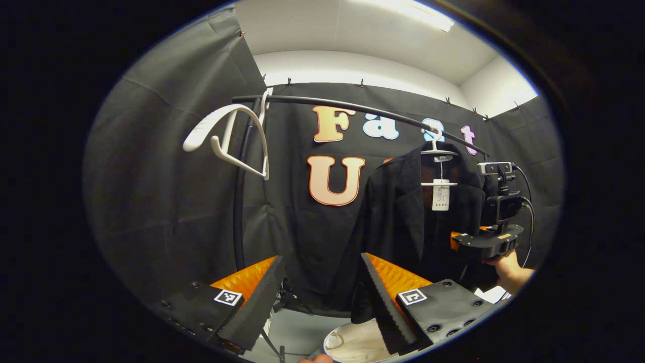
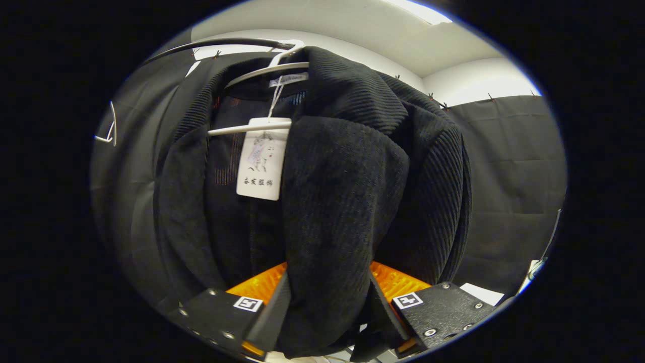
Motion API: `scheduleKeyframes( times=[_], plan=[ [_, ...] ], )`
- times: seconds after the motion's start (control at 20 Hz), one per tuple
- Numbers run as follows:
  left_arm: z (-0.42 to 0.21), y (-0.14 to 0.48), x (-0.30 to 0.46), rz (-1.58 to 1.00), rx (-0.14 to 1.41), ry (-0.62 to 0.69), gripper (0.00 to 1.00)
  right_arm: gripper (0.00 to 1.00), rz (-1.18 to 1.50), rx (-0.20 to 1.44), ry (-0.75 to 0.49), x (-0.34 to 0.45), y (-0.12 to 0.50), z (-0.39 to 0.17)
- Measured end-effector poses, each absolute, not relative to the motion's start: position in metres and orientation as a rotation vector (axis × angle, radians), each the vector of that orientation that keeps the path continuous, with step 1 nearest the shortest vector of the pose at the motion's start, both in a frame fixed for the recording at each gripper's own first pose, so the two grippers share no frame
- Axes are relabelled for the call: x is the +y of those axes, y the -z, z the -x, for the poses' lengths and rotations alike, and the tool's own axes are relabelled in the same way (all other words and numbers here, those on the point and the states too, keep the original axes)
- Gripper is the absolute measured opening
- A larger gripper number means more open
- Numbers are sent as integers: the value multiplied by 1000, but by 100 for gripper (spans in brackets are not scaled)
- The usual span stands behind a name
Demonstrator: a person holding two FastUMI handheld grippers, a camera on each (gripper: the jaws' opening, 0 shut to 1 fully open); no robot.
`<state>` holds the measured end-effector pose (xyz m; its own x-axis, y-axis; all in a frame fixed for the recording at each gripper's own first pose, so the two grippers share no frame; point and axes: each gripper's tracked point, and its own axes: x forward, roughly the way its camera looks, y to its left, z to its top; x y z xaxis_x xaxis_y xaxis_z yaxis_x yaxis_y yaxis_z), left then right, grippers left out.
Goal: Grasp the clothes on the hanger with both hands and then place them into the laundry hamper below.
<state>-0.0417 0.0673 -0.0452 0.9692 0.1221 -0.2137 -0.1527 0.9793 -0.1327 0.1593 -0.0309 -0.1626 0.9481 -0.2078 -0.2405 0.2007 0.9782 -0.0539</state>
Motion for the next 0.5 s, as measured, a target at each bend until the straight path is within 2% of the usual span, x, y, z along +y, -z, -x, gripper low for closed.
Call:
scheduleKeyframes(
  times=[0.1,0.2,0.25,0.35,0.4,0.45,0.5],
  plan=[
    [35,46,70,139,203,-133,100,57,32,252,214,-43,161,-155],
    [24,47,64,135,191,-130,96,39,4,241,173,-45,155,-149],
    [17,48,57,141,187,-124,100,30,-14,234,148,-44,152,-145],
    [-1,48,34,166,182,-108,100,13,-43,211,84,-39,138,-134],
    [-10,47,23,180,175,-97,96,11,-46,195,53,-36,130,-127],
    [-19,44,5,196,166,-76,93,14,-38,176,18,-32,122,-121],
    [-28,42,-11,203,162,-54,96,14,-25,156,-11,-31,113,-111]
  ],
)
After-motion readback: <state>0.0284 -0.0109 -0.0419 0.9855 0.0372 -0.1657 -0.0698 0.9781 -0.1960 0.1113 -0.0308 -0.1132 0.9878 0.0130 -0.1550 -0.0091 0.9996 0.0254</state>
